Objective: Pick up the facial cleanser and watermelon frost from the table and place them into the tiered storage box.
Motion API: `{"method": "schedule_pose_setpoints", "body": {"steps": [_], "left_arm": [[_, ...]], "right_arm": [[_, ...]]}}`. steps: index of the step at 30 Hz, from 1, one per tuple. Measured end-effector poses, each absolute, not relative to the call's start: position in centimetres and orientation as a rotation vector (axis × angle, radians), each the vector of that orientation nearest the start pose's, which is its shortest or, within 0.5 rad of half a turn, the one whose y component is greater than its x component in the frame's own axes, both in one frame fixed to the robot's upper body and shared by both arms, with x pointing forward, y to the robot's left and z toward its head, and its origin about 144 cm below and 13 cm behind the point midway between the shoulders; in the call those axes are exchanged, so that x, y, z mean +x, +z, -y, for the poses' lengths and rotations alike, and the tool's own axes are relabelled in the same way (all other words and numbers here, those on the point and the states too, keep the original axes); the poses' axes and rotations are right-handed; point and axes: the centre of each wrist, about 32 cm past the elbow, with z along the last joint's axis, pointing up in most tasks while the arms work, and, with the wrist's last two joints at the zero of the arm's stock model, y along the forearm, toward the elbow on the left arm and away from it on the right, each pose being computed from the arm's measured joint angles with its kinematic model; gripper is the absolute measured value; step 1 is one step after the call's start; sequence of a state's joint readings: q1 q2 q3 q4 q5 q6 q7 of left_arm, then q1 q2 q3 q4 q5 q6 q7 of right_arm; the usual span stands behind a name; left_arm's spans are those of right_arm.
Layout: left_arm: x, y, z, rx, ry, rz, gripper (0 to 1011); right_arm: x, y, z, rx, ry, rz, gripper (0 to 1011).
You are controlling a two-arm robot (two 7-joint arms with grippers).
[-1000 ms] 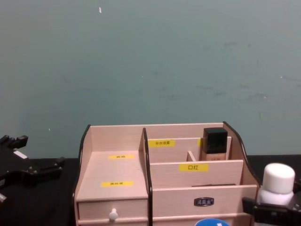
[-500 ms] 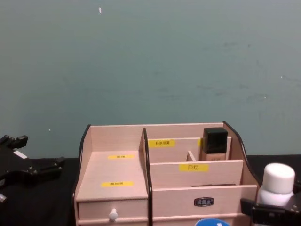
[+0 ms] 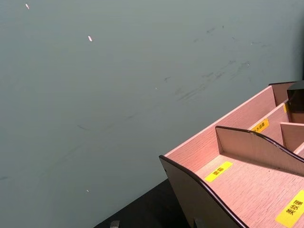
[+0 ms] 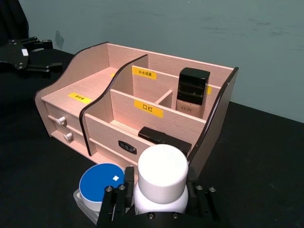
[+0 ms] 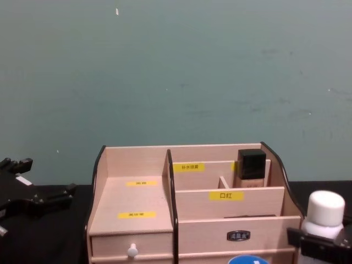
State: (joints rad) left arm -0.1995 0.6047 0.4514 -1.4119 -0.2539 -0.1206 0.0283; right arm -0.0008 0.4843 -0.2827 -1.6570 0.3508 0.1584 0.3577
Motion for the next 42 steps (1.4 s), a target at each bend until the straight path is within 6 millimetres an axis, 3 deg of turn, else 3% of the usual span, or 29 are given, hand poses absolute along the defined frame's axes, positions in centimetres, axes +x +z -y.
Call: {"method": "schedule_pose_setpoints", "body": {"steps": [4,25,33,42], "left_arm": [[48.9,114.0,-31.0,0.304,1.248,0.285,1010],[48.9,114.0,-31.0,0.304,1.248,0.285,1010],[48.9,114.0,-31.0,0.305,1.248,0.285,1010],[48.9,114.0,-31.0,0.304,1.248,0.285,1010]], "right_arm": [[44.6,115.6,27.3,-0.236,-0.924,-0.08,593],[44.4,115.9,27.6,-0.233,-0.922,-0.071,593],[44.0,117.1,27.9,-0.237,-0.919,-0.045,593],[43.6,120.0,27.7,-0.216,-0.909,-0.005,593]]}}
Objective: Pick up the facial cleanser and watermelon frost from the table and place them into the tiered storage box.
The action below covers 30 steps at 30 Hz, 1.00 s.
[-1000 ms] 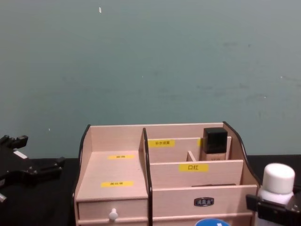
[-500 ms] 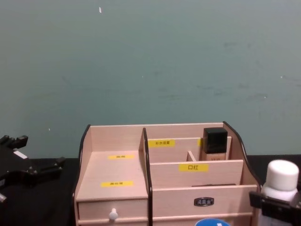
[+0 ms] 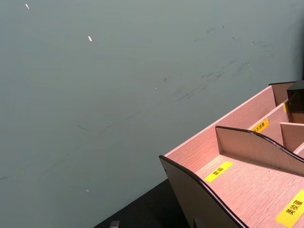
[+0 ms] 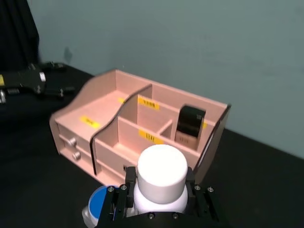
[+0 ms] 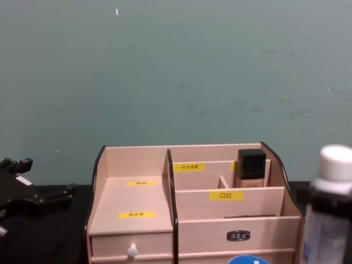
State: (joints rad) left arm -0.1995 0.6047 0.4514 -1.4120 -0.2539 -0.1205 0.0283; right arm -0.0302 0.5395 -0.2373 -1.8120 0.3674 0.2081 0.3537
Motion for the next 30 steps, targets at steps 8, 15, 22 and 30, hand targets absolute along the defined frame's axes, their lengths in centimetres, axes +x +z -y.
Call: {"method": "schedule_pose_setpoints", "body": {"steps": [8,15,22,30], "left_arm": [[48.9,114.0,-31.0,0.305,1.248,0.285,1010],[48.9,114.0,-31.0,0.304,1.248,0.285,1010],[48.9,114.0,-31.0,0.305,1.248,0.285,1009],[48.9,114.0,-31.0,0.304,1.248,0.285,1010]], "right_arm": [[44.4,122.6,27.1,-0.153,-0.882,0.031,593],[46.4,124.1,26.0,-0.123,-0.838,0.059,593],[49.1,124.5,24.6,-0.114,-0.814,0.067,593],[51.7,124.2,23.3,-0.106,-0.788,0.069,593]]}}
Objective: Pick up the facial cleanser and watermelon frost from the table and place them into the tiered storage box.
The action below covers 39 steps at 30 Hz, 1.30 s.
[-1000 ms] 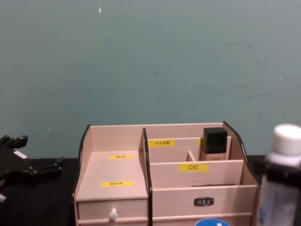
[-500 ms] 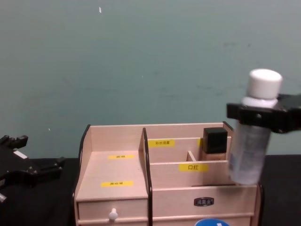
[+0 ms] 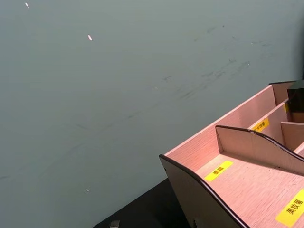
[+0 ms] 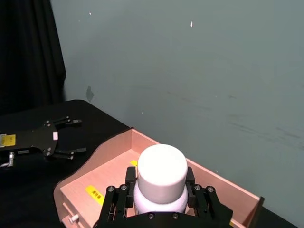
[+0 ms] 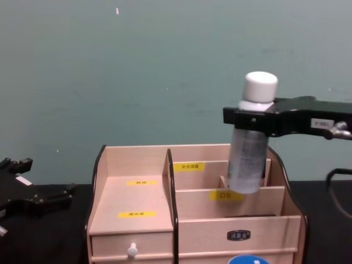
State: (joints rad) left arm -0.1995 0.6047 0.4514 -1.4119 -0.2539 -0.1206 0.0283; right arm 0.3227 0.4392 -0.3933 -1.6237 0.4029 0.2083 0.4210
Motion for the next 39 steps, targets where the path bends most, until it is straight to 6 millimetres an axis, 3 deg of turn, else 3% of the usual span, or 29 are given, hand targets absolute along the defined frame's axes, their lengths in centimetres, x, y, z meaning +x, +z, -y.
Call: {"method": "schedule_pose_setpoints", "body": {"steps": [20,39], "left_arm": [[48.9,114.0,-31.0,0.304,1.248,0.285,1010],[48.9,114.0,-31.0,0.304,1.248,0.285,1010]], "right_arm": [[57.0,123.3,20.7,-0.111,-0.739,0.067,593],[58.6,123.5,19.8,-0.114,-0.734,0.077,593]]}}
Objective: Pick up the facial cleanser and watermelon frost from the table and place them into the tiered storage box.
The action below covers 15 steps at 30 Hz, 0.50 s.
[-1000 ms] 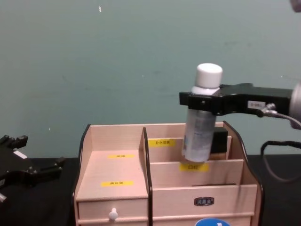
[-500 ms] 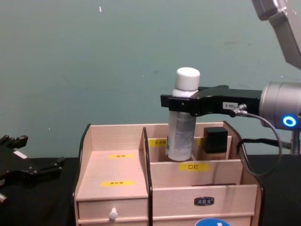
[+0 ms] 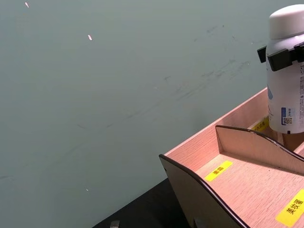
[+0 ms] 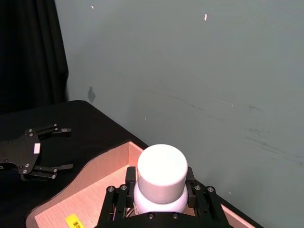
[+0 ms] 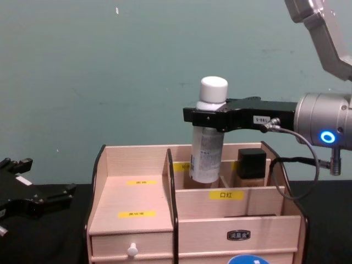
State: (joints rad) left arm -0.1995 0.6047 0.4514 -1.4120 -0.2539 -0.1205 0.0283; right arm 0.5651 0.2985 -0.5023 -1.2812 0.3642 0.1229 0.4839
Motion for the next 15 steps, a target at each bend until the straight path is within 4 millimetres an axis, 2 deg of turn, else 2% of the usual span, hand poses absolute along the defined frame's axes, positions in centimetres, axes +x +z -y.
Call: {"method": "schedule_pose_setpoints", "body": {"steps": [15], "left_arm": [[48.86,113.98,-30.97,0.304,1.248,0.285,1009]], "right_arm": [[59.36,123.03,19.89,-0.115,-0.743,0.065,593]]}}
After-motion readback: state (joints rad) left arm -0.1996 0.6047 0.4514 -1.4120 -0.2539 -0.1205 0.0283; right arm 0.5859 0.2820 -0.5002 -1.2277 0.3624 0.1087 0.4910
